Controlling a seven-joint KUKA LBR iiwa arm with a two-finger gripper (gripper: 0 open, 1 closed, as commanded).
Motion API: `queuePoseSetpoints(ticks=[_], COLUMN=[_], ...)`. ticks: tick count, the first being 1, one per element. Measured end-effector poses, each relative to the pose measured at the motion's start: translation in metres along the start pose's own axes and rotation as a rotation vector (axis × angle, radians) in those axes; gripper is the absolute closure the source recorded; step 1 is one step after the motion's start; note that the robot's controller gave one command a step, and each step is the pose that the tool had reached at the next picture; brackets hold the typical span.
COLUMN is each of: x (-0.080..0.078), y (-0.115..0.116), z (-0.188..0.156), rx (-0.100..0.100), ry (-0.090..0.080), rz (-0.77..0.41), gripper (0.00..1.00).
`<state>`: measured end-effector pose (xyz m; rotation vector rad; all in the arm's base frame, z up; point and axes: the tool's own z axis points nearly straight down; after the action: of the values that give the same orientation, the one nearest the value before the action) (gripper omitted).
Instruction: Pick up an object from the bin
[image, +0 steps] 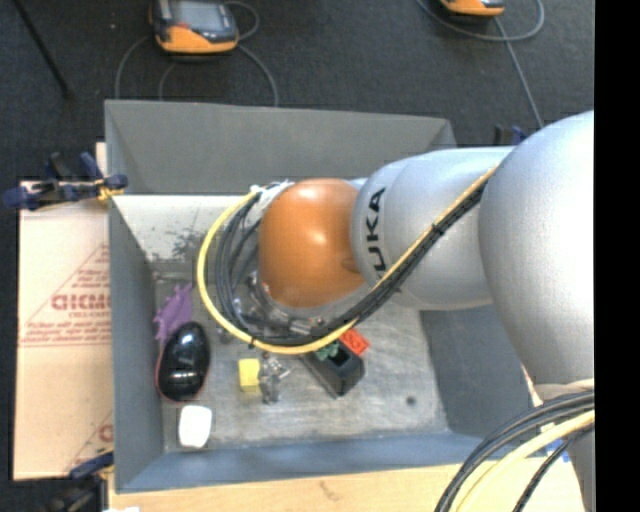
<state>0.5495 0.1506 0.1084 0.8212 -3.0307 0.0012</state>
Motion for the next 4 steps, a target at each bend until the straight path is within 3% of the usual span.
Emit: queuePoseSetpoints(ticks=[1, 2, 3, 4], x=[0.010, 0.011, 0.023, 0.023], y=[-0.015, -0.016, -0.013, -0.013], z=[0.002, 0.019, 0.033, 0.033], rx=[-0.001, 0.001, 0.001, 0.001], ry=[-0.005, -0.003, -0.010, -0.010], rz=[0.212, 0.180, 0.204, 0.203], gripper=[0.00, 0.00, 1.00, 1.00])
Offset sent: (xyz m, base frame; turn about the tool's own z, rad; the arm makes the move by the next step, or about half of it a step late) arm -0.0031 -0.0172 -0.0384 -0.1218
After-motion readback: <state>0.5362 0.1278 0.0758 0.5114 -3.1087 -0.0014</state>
